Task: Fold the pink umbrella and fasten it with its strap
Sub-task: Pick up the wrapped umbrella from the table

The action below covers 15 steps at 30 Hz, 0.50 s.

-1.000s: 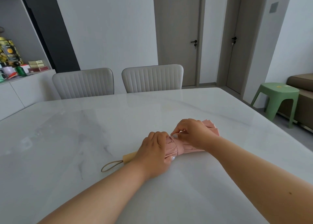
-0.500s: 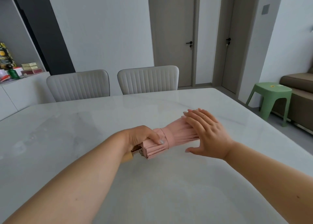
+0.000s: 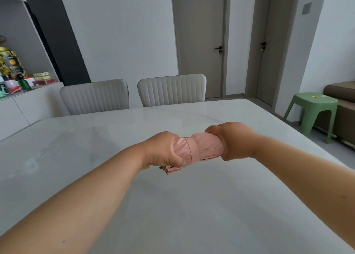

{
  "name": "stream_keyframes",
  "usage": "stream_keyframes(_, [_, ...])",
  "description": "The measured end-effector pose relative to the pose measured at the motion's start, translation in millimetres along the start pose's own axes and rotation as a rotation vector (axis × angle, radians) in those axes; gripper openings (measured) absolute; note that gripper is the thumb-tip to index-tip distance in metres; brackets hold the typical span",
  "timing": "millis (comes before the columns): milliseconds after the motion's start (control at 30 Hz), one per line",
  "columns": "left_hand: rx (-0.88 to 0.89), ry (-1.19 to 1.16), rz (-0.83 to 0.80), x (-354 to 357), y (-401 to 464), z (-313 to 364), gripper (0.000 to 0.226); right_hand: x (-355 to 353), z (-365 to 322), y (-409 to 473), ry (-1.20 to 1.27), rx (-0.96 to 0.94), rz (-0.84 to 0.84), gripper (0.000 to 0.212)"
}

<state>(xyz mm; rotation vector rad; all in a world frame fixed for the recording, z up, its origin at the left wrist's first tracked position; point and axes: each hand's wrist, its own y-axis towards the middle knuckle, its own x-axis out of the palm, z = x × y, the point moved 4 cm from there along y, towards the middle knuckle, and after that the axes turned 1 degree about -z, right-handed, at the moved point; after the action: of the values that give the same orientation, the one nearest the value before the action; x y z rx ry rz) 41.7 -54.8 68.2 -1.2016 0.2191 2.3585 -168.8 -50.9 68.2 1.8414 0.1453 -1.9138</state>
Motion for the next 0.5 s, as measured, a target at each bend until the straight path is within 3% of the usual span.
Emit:
stream_keyframes(167, [0.061,0.3,0.13,-10.1,-6.2,1.4,0.026,-2.6,16.1,-8.5,0.607,0.124,-0.138,0.066])
stream_keyframes(333, [0.028,0.296,0.194,-11.2,-11.5,-8.7,0.03,20.1,17.4,-16.7,1.457,0.231,-0.021,0.054])
stream_keyframes(500, [-0.018,0.249,0.153,-12.8,-15.7,-17.6,0.045,36.1,0.9,-14.2,1.726,0.334,0.117,0.02])
